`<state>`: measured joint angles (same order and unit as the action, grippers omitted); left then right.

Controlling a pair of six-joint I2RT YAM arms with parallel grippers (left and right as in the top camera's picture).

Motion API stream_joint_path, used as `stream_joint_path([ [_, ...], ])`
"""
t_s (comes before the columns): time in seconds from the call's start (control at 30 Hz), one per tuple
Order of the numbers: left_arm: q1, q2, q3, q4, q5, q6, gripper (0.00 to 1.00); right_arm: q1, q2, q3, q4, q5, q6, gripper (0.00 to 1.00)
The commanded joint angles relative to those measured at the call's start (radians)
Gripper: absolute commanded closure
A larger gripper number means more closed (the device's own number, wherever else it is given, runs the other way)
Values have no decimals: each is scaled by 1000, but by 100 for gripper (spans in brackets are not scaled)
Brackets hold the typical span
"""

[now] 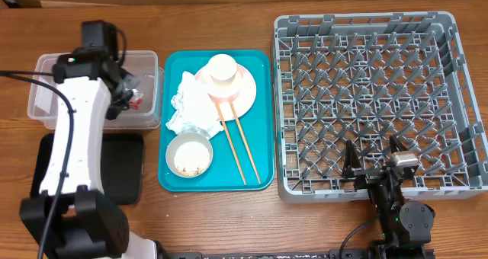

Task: Sort waste into correct bins and load items into the dishwasher
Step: 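Carry the red wrapper left and release it into the clear bin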

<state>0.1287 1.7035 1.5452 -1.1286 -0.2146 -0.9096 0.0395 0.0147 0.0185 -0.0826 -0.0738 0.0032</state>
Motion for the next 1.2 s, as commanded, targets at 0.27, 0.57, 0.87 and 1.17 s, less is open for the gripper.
stream_joint_path([
  [0.27,135,222,9,165,15,13,93,-2,-11,-11,6,1,-5,0],
  [0.57,200,260,12,291,112,50,58,-2,-11,-11,6,1,-4,0],
  [0.87,197,179,105,217,209,254,43,-2,-11,-11,6,1,-4,0],
  [1.17,178,-17,151,-7,380,367,43,-2,-11,-11,6,1,-4,0],
])
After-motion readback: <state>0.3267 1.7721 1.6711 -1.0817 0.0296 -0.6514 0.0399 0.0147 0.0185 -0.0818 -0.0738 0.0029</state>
